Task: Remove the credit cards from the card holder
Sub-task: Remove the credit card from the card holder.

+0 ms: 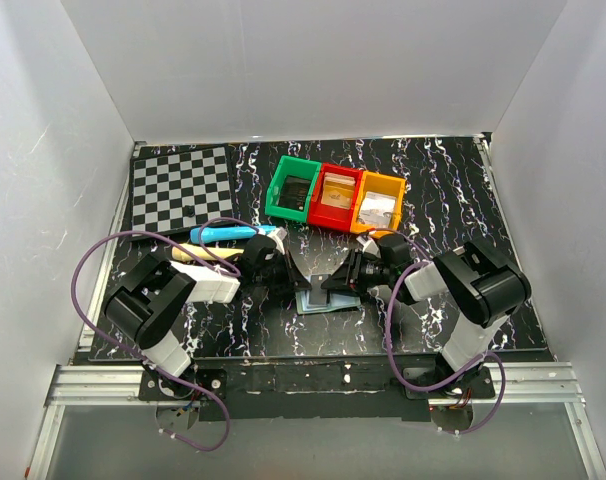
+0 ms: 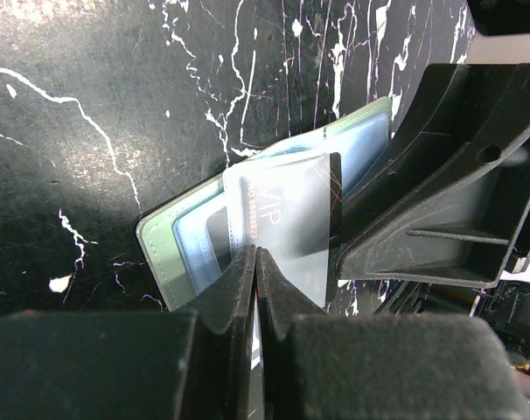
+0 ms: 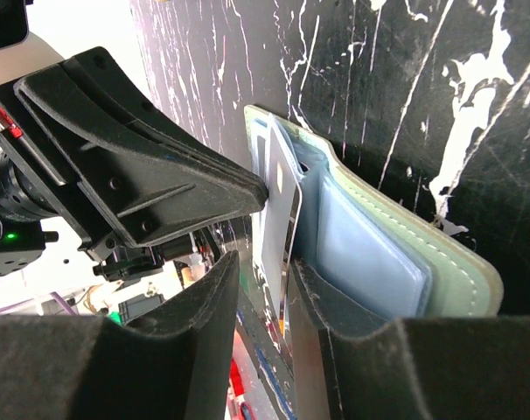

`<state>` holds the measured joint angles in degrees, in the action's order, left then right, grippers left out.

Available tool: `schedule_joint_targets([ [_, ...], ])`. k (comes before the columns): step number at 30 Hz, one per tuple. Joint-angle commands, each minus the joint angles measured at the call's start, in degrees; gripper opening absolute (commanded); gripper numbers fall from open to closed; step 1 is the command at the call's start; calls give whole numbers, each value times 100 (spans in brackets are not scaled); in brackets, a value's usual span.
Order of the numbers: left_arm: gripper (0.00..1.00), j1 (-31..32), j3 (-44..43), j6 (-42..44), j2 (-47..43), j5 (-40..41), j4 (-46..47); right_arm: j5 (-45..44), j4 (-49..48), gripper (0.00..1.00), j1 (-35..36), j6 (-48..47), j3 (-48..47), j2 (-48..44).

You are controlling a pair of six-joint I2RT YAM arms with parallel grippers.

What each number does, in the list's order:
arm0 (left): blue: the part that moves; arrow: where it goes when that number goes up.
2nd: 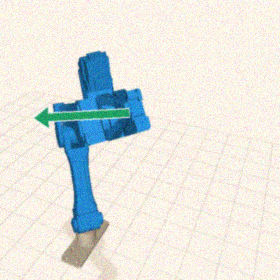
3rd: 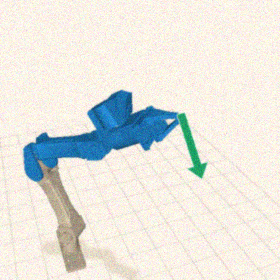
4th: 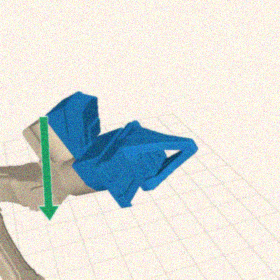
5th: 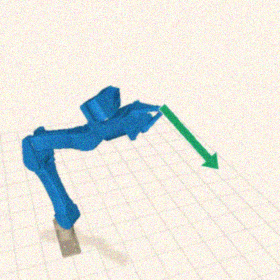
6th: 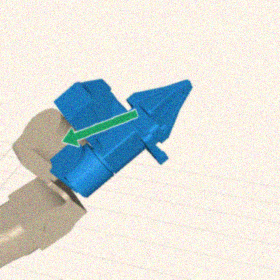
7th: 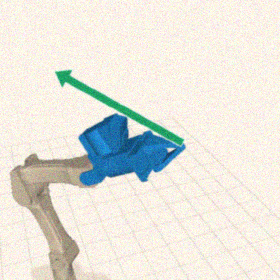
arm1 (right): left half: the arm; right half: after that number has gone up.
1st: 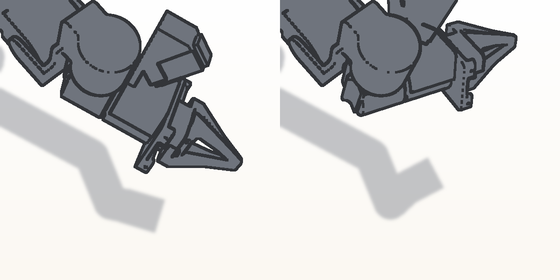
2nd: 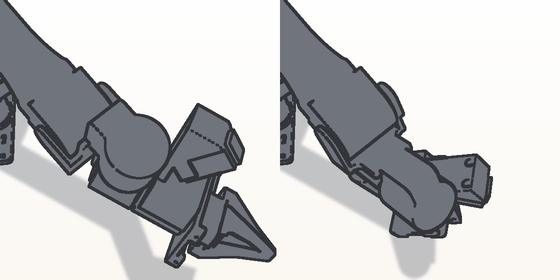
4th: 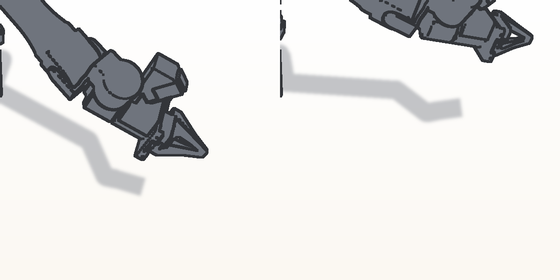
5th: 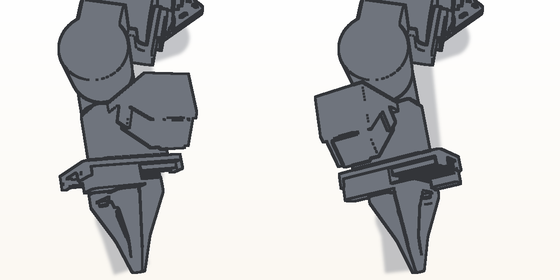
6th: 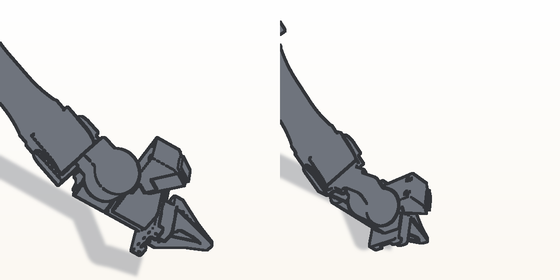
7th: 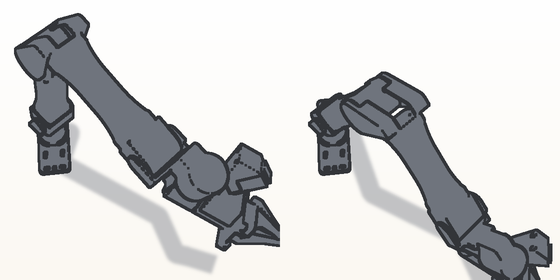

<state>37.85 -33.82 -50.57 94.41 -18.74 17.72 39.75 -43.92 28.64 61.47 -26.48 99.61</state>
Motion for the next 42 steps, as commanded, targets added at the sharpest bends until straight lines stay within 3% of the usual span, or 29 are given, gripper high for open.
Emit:
schedule_joint_targets([
  [1,0,144,280,311,253,99,-893,7,-521,35,80,93,-226,6],
  [6,0,144,280,319,262,108,-910,15,-547,30,80,93,-191,-12],
  [42,0,118,271,161,86,565,-1350,209,419,22,-280,-592,99,-759],
])
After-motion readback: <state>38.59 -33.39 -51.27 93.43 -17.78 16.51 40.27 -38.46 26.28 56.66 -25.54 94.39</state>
